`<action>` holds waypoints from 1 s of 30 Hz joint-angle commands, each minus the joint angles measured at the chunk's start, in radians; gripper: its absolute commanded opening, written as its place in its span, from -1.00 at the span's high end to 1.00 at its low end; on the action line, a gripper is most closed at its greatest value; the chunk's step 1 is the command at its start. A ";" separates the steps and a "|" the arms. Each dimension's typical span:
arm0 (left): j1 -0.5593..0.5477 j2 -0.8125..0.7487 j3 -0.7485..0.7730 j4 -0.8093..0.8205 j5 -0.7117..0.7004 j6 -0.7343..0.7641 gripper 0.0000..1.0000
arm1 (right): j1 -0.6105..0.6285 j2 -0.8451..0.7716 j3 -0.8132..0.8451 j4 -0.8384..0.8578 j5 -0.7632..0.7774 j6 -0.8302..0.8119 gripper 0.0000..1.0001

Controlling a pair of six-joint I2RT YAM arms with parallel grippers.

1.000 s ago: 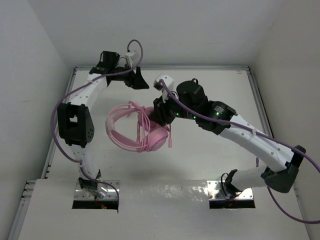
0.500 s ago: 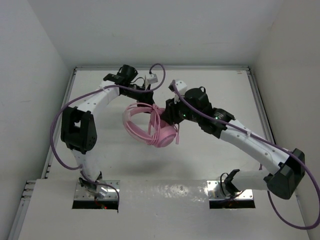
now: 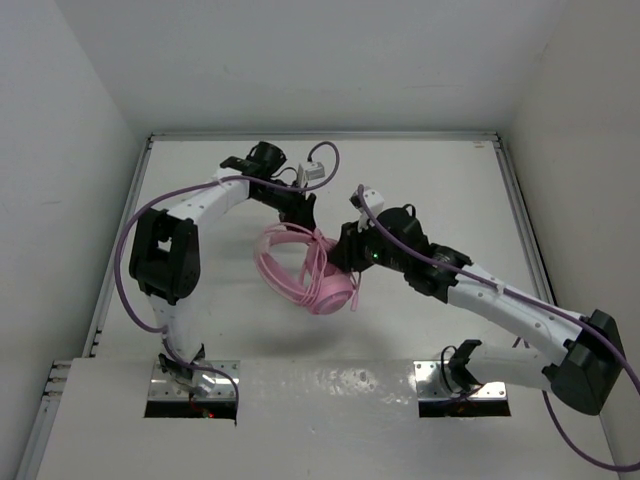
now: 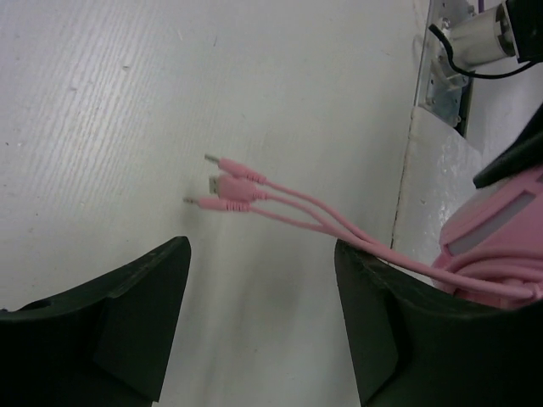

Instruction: Wrap the headphones

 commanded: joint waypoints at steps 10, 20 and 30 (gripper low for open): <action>0.001 -0.024 0.127 0.082 -0.101 -0.047 -0.49 | 0.232 0.009 0.055 0.036 0.025 0.071 1.00; 0.033 -0.024 0.193 0.170 -0.101 -0.139 -0.56 | 0.337 0.068 0.041 -0.011 -0.058 0.040 1.00; 0.041 0.013 0.176 0.204 -0.141 -0.180 -0.57 | 0.236 0.215 0.124 -0.016 -0.038 -0.021 1.00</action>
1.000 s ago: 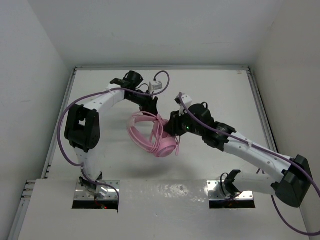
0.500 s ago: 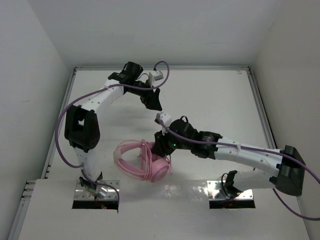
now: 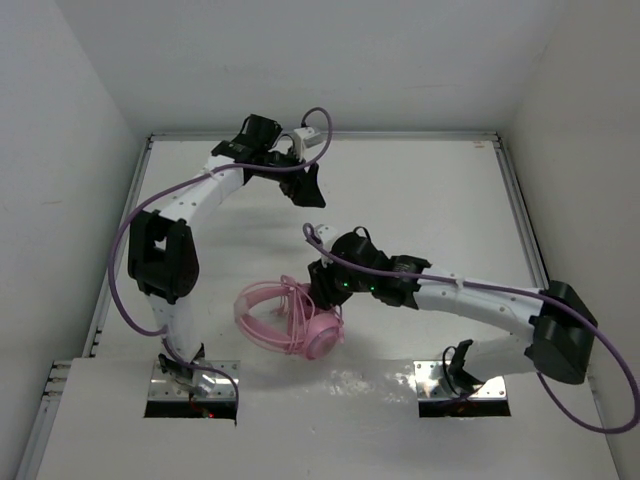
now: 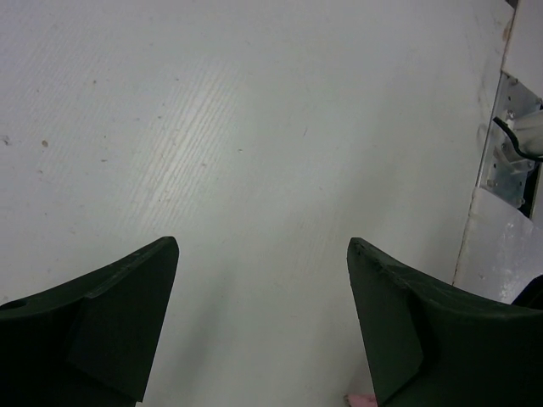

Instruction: Wrap the headphones

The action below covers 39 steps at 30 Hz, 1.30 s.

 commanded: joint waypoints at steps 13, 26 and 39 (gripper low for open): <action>0.215 0.044 0.047 0.045 -0.181 -0.120 -0.61 | -0.063 0.469 0.403 0.143 0.183 0.080 1.00; 0.227 -0.038 -0.058 0.025 -0.207 -0.031 -0.65 | -0.117 0.804 0.741 -0.018 0.373 -0.032 0.37; 0.244 -0.035 -0.018 0.014 -0.202 -0.032 -0.67 | -0.114 0.626 0.736 -0.111 0.309 -0.150 -0.56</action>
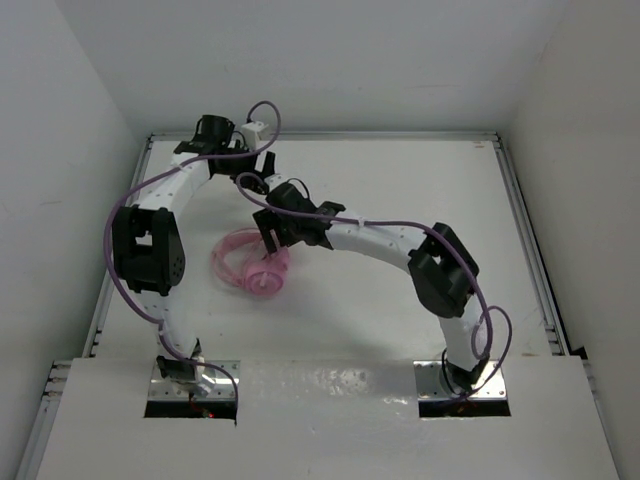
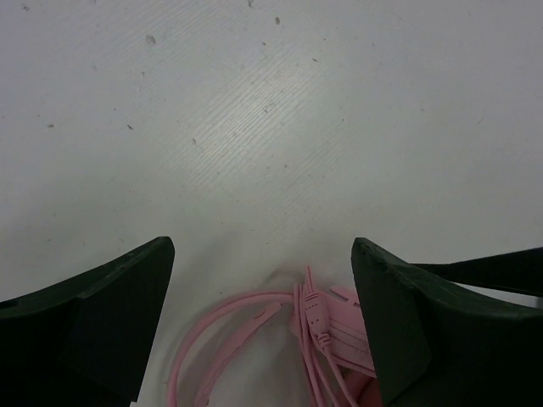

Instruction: Wrap the headphones

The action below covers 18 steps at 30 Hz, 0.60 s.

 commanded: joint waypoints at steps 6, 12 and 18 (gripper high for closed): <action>0.029 -0.059 0.080 0.014 -0.022 -0.039 -0.68 | -0.003 -0.312 -0.063 -0.045 -0.047 -0.054 -0.96; 0.103 -0.085 0.102 0.046 -0.171 -0.149 -0.77 | -0.303 -0.416 -0.156 -0.346 -0.076 0.128 -0.98; 0.276 -0.120 0.099 0.026 -0.208 -0.266 -0.77 | -0.720 -0.680 -0.482 -0.314 -0.003 0.265 -0.98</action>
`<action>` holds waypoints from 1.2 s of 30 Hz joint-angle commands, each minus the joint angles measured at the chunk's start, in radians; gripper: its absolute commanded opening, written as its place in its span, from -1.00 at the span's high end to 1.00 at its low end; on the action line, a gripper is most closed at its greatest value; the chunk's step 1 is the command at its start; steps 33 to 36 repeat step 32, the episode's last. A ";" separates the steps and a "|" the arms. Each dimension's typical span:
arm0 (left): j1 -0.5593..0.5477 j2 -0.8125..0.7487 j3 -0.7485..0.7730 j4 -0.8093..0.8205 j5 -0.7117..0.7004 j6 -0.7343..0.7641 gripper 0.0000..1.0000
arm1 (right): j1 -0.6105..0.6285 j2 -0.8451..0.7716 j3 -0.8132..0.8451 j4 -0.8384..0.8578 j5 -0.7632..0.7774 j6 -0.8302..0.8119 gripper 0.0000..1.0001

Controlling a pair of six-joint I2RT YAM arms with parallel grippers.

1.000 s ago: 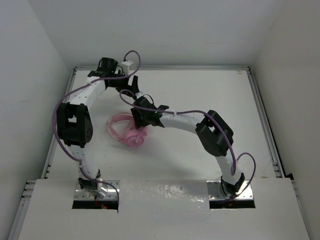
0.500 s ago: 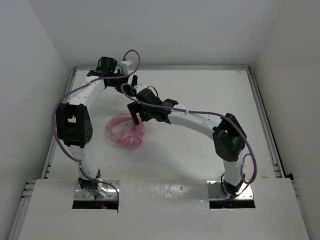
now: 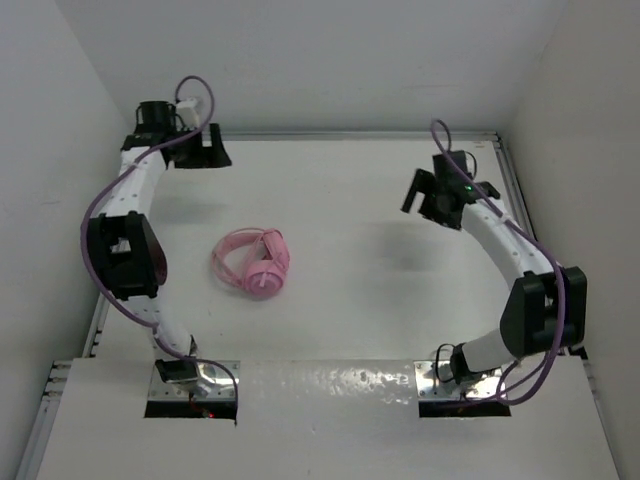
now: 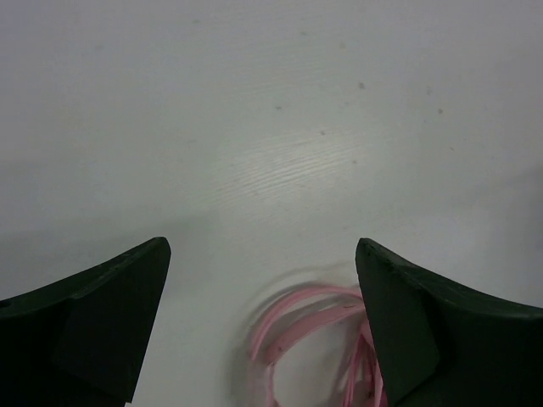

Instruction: Wrap the headphones

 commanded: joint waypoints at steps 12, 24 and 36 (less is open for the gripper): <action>0.213 -0.223 -0.121 0.024 -0.163 -0.082 -0.79 | -0.154 -0.423 -0.276 -0.058 0.208 0.068 -0.98; 0.218 -0.277 -0.233 0.052 -0.160 -0.103 -0.79 | -0.154 -0.526 -0.341 -0.067 0.254 0.043 -0.98; 0.216 -0.251 -0.190 0.060 -0.089 -0.166 -0.78 | -0.154 -0.656 -0.512 0.038 0.181 0.095 -0.98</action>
